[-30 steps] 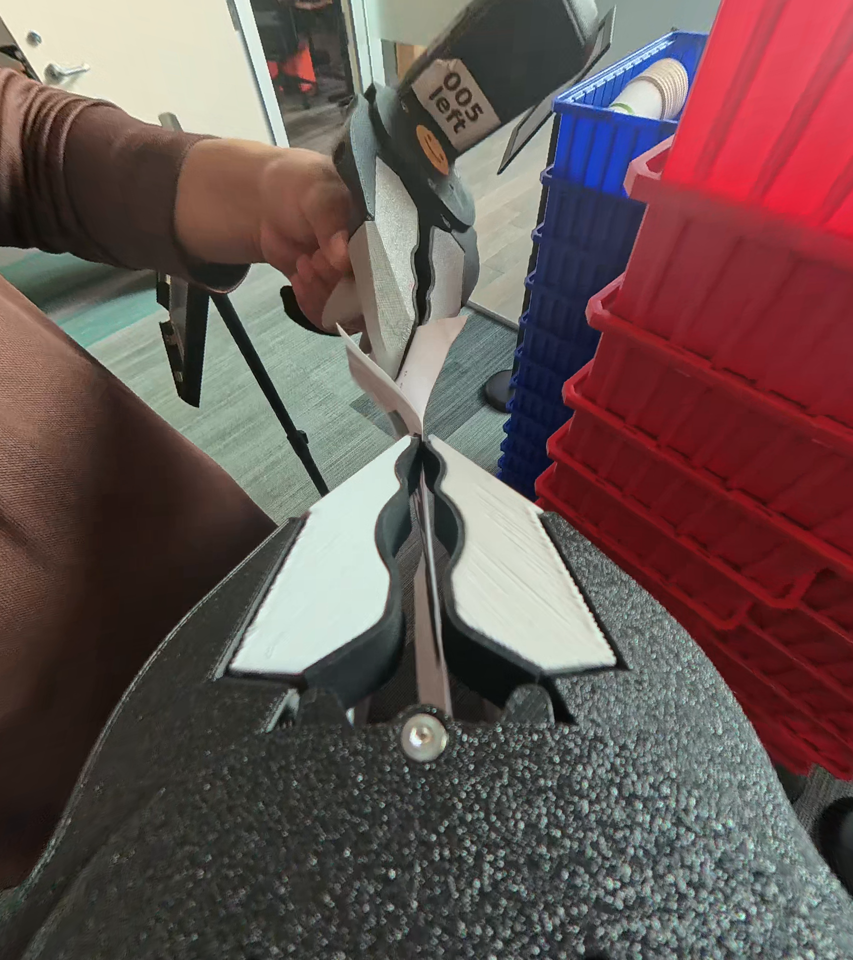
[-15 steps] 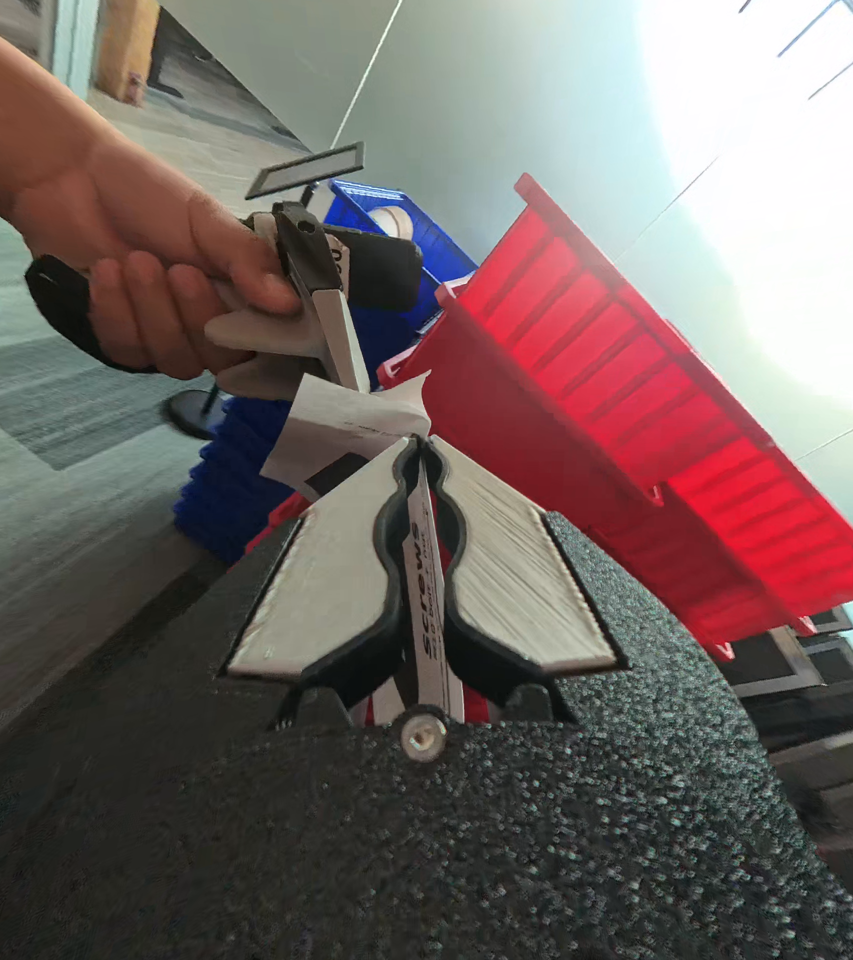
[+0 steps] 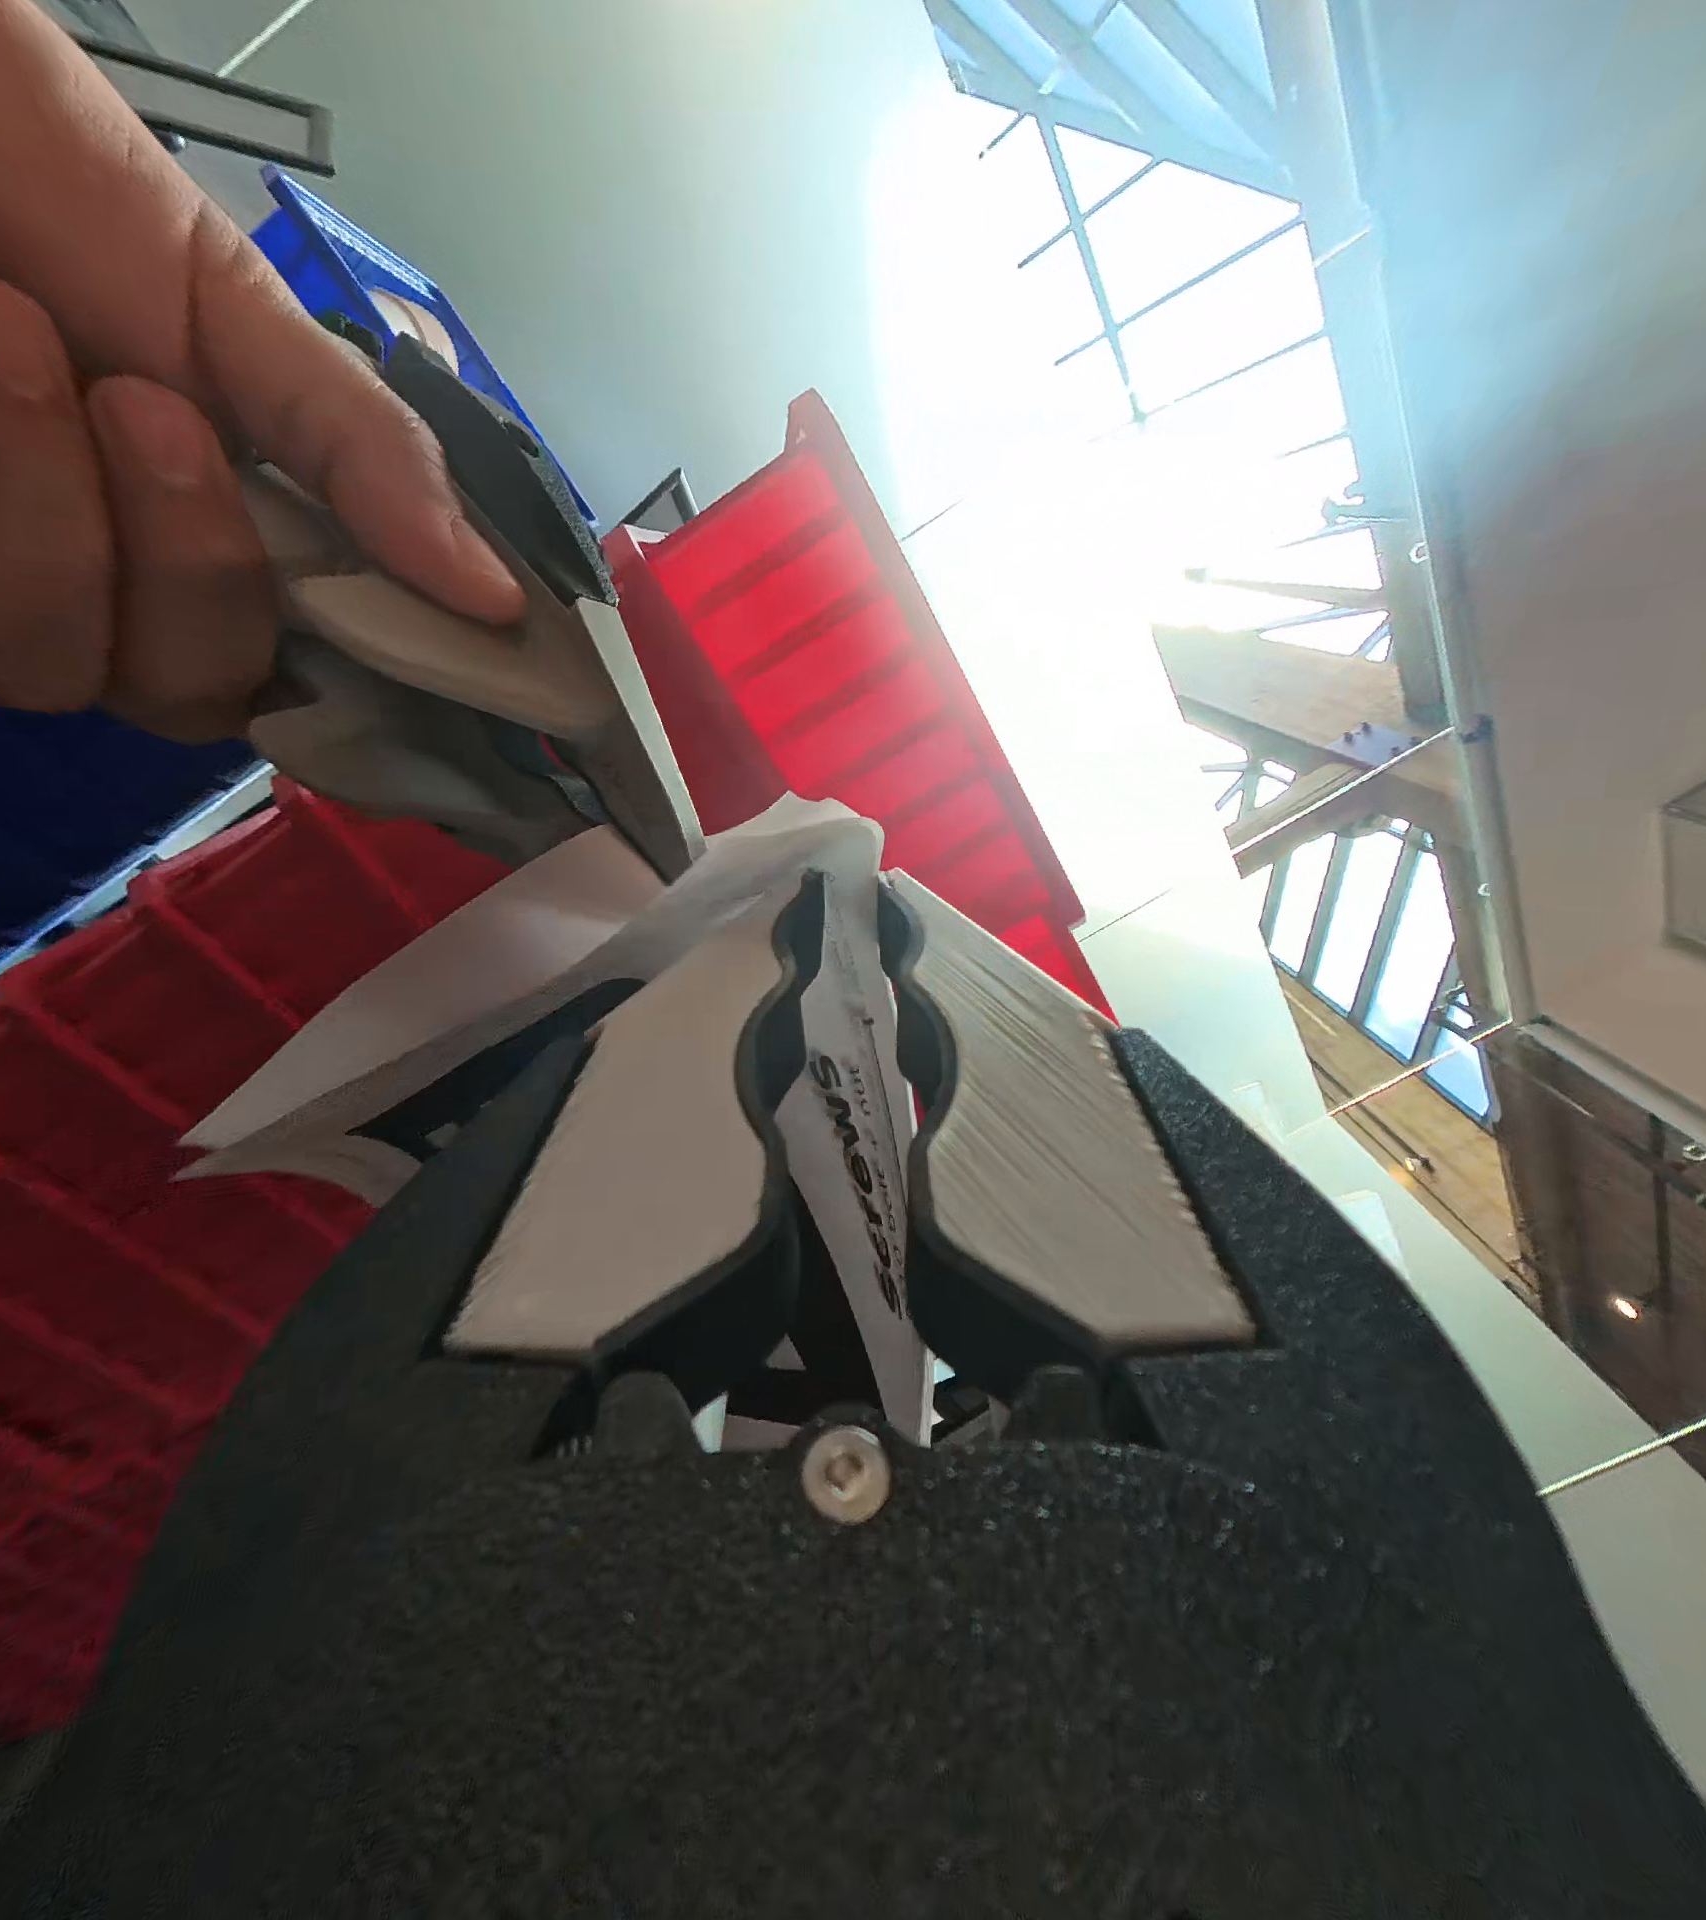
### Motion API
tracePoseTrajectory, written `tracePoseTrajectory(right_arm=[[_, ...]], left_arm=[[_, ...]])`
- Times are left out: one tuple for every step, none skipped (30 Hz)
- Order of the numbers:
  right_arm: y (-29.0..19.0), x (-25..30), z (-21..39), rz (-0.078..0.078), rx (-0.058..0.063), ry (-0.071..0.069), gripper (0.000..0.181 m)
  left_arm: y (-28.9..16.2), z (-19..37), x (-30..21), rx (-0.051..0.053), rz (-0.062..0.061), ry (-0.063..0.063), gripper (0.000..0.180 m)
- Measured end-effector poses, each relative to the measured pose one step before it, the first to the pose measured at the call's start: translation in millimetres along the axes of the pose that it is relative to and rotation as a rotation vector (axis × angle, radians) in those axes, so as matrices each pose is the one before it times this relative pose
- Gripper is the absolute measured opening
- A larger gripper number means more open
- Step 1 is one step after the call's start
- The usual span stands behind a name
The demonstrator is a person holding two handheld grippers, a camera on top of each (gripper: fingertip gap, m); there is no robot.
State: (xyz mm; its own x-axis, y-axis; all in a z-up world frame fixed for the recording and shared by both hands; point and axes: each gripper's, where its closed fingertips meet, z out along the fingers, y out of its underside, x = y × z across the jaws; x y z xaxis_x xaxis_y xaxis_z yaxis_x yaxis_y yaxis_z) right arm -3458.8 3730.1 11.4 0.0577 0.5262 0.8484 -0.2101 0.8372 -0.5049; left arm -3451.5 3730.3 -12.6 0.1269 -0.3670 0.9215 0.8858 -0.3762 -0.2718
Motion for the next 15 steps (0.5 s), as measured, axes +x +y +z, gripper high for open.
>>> tracePoseTrajectory(right_arm=[[3.3, 0.54, -0.3, 0.0274, -0.0106, -0.015, 0.01], [3.38, 0.9, 0.24, 0.0404, -0.0132, -0.0141, 0.017], [2.46, 0.21, 0.59, 0.0521, -0.0111, -0.0162, 0.026], [1.41, 0.79, 1.11, 0.0713, -0.0092, -0.0103, 0.026], [0.92, -0.39, 1.88, 0.0839, -0.0073, -0.0148, 0.021], [1.38, -1.01, 2.32, 0.0584, -0.0076, -0.0105, 0.018], [1.27, 1.05, 1.59, 0.0044, 0.0003, 0.0142, 0.017], [-0.13, 1.72, 0.35, -0.0355, 0.0109, 0.0273, 0.015], [-0.72, 0.95, -0.08, -0.0471, 0.0113, 0.0261, 0.014], [-0.57, -0.8, 0.12, -0.052, 0.0061, 0.0123, 0.014], [0.01, -2.74, 0.24, -0.056, 0.0013, -0.0071, 0.013], [-0.27, -2.32, -0.18, -0.0505, 0.0037, -0.0132, 0.012], [-1.23, -2.54, -0.8, -0.0362, 0.0123, -0.0242, 0.013], [-1.14, -3.64, -0.83, -0.0191, 0.0133, -0.0429, 0.012], [-0.15, -2.27, -0.68, -0.0038, 0.006, -0.0424, 0.012]], left_arm=[[-4.7, -0.26, -0.28, 0.0195, 0.0073, -0.0116, 0.0], [-4.59, -0.19, -0.11, 0.017, 0.0084, -0.0088, 0.0], [-3.18, 0.73, -0.99, 0.0087, 0.019, -0.0156, 0.0], [0.18, 2.1, -1.31, -0.0087, 0.0269, -0.0192, 0.0], [2.29, 3.29, -0.13, -0.0154, 0.019, -0.0109, 0.0], [-0.47, 2.57, -0.08, 0.0081, 0.0091, -0.0077, 0.0], [-1.94, 1.17, 0.35, 0.0123, -0.0038, 0.0017, 0.0], [-0.52, 1.18, 0.38, -0.0018, -0.01, 0.0083, 0.0], [0.1, 0.67, -0.98, -0.0042, -0.0082, -0.0027, 0.0], [1.33, 0.57, -1.66, -0.0103, 0.0029, -0.0125, 0.0], [1.57, 0.23, -1.27, -0.0121, 0.0045, -0.0118, 0.0], [0.97, -0.52, -1.19, -0.0094, 0.0002, -0.0096, 0.0], [2.12, -0.1, -1.03, -0.0161, 0.0014, -0.0087, 0.0], [2.47, -0.03, -1.65, -0.0171, 0.0068, -0.014, 0.0], [1.96, 0.03, -1.26, -0.0124, 0.01, -0.012, 0.0]])
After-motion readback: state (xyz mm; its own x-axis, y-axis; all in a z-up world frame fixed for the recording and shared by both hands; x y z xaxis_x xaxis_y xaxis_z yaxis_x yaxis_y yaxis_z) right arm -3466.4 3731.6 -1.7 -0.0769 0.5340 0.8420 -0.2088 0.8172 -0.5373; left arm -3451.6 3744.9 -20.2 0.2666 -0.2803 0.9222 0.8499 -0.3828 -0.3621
